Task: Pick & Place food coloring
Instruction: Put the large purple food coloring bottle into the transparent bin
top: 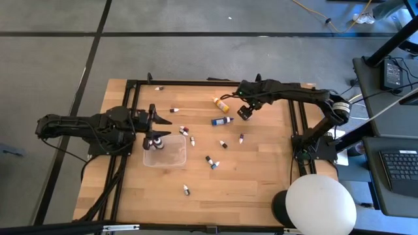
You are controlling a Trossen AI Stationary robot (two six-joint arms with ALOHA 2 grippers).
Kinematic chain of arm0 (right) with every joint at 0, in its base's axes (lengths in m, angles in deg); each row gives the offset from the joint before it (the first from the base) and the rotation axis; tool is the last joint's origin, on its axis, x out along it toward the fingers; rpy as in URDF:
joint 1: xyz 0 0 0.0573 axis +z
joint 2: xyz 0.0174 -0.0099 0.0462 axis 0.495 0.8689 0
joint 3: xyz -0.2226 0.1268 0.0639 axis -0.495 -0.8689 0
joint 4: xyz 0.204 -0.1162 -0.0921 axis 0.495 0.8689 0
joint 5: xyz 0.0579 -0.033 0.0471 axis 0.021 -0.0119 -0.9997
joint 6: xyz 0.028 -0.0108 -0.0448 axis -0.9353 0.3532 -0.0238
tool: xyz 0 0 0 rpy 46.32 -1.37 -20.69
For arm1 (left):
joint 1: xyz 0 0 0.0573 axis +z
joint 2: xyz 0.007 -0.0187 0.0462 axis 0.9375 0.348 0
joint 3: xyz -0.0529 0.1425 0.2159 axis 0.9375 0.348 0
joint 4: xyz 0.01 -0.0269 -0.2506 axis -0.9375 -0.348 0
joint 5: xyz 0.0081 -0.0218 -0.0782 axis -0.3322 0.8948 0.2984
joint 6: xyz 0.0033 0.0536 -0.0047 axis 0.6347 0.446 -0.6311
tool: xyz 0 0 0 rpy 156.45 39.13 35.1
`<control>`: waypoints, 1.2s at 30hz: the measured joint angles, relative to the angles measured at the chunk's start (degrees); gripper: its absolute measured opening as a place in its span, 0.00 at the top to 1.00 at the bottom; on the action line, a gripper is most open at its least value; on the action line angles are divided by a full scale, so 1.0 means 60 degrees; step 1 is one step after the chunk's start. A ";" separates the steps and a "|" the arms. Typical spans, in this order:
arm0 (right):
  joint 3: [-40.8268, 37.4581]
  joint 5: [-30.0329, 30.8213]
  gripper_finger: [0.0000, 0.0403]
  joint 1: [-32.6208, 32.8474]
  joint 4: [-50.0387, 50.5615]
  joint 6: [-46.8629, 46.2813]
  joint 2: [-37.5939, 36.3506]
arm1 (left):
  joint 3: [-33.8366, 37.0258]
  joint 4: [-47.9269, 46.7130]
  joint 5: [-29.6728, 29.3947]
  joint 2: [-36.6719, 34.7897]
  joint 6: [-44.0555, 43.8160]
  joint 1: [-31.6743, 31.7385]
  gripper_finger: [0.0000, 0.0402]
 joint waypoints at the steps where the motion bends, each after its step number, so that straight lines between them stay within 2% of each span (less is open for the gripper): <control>1: 0.0000 -0.0040 0.25 0.0000 -0.0017 0.0047 0.0093 | 0.0000 -0.0071 -0.0004 0.0002 0.0000 0.0000 0.53; 6: 0.0000 -0.0410 0.25 0.0000 -0.0034 0.0203 0.0466 | 0.0000 -0.0116 0.0000 0.0004 0.0000 0.0000 0.52; 10: 0.0000 -0.0424 0.29 -0.0011 -0.0010 0.0202 0.0596 | 0.0000 -0.0115 0.0000 0.0004 0.0000 0.0000 0.53; 25: 0.0000 -0.0438 0.69 -0.0007 0.0001 0.0732 0.0584 | 0.0000 -0.0112 0.0000 0.0004 0.0004 0.0000 0.52; 31: 0.0174 -0.0435 0.70 0.0067 0.0138 0.0934 0.0574 | 0.0000 -0.0112 0.0000 0.0000 0.0004 0.0000 0.53; 36: 0.1231 -0.0413 0.70 0.0435 0.0445 0.1001 0.0560 | 0.0000 -0.0109 0.0000 0.0002 0.0005 0.0000 0.52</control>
